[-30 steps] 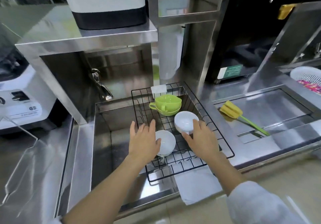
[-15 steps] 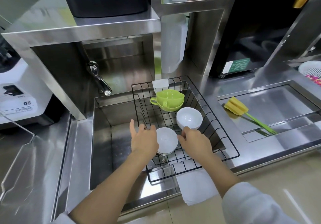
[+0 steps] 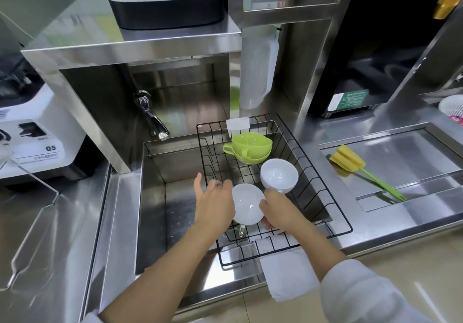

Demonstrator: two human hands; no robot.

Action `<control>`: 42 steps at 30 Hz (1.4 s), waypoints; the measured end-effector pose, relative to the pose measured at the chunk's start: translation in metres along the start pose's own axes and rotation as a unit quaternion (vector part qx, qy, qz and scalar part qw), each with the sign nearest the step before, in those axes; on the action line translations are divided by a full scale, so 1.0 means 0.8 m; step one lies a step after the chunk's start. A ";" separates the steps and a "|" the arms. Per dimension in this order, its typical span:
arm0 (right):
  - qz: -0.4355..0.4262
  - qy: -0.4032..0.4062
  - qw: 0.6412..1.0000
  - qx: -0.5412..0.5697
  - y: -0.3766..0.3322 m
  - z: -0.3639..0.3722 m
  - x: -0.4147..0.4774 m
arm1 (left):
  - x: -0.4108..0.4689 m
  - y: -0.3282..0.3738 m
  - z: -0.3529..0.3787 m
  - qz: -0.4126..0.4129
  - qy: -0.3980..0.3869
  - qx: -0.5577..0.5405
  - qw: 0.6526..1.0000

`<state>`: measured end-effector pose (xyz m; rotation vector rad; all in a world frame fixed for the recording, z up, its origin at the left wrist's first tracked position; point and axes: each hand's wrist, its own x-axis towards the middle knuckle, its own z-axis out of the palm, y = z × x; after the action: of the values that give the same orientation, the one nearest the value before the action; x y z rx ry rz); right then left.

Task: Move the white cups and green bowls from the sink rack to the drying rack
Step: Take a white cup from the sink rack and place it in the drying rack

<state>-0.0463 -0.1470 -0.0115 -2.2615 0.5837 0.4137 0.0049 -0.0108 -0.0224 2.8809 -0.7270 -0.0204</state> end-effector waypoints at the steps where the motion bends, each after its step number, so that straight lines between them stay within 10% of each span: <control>1: -0.008 0.012 1.000 0.007 -0.003 -0.003 -0.001 | 0.000 -0.001 -0.004 0.002 0.018 -0.009 1.000; 9: -0.111 0.152 0.981 0.056 -0.048 -0.046 -0.023 | 0.009 0.000 -0.083 -0.092 -0.019 -0.305 0.948; 13: -0.176 0.215 0.960 0.032 -0.080 -0.056 -0.050 | 0.000 0.006 -0.123 -0.147 -0.065 -0.512 0.844; 24: -0.318 0.155 0.921 0.165 -0.145 -0.030 -0.088 | -0.050 -0.042 -0.183 -0.195 0.005 -0.656 0.729; 29: -0.315 -0.017 0.904 0.289 -0.203 -0.010 -0.100 | -0.080 -0.104 -0.213 -0.186 0.069 -0.632 0.749; 42: -0.478 -0.134 0.865 0.078 -0.408 0.091 -0.142 | -0.213 -0.317 -0.318 -0.118 0.156 -0.456 0.868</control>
<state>0.0206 0.1391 0.1842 -1.9871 -0.6355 0.1475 -0.0124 0.3300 0.1808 1.9636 -0.1915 0.0552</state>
